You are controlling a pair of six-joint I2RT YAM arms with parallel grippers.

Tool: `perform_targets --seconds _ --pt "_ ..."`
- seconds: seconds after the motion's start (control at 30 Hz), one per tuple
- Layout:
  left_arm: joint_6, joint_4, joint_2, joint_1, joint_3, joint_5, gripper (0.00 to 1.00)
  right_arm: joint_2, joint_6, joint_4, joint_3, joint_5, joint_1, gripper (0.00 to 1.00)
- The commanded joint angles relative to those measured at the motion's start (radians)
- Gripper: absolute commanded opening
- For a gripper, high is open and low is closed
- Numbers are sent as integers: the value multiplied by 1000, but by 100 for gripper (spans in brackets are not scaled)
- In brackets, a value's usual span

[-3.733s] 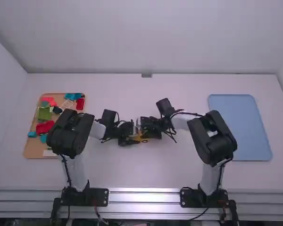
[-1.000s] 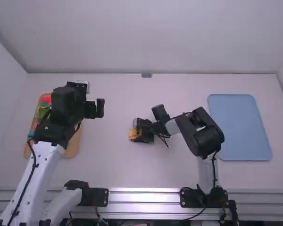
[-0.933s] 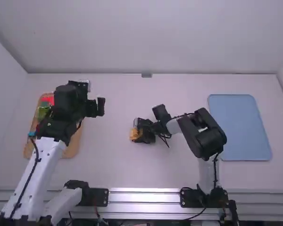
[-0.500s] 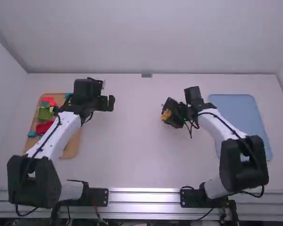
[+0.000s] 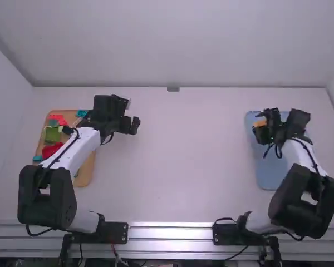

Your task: Assemble lego blocks to make yellow taxi

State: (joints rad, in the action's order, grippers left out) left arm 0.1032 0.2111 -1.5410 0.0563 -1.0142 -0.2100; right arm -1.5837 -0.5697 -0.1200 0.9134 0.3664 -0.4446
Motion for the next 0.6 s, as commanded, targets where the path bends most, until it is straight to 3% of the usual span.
perform_targets --seconds 0.0,0.17,0.27,0.37,0.4,0.43,0.47,0.57 --pt "21 0 6 3 8 -11 99 -12 75 72 -69 43 -64 36" --pt "21 -4 6 3 8 -11 99 -48 156 296 -180 58 -137 36" --pt "22 -7 6 2 8 -37 99 -138 201 433 -213 59 -165 36" --pt "21 -6 6 0 8 -44 99 -195 219 466 -211 64 -169 36" --pt "21 -3 6 5 8 -40 99 -219 233 473 -206 60 -169 41" --pt "21 -1 6 5 8 -40 99 -239 233 476 -197 59 -169 57" --pt "21 0 6 5 8 -40 99 -244 233 476 -192 59 -169 58" --pt "21 11 8 0 7 -41 99 -249 280 459 -163 52 -170 86"
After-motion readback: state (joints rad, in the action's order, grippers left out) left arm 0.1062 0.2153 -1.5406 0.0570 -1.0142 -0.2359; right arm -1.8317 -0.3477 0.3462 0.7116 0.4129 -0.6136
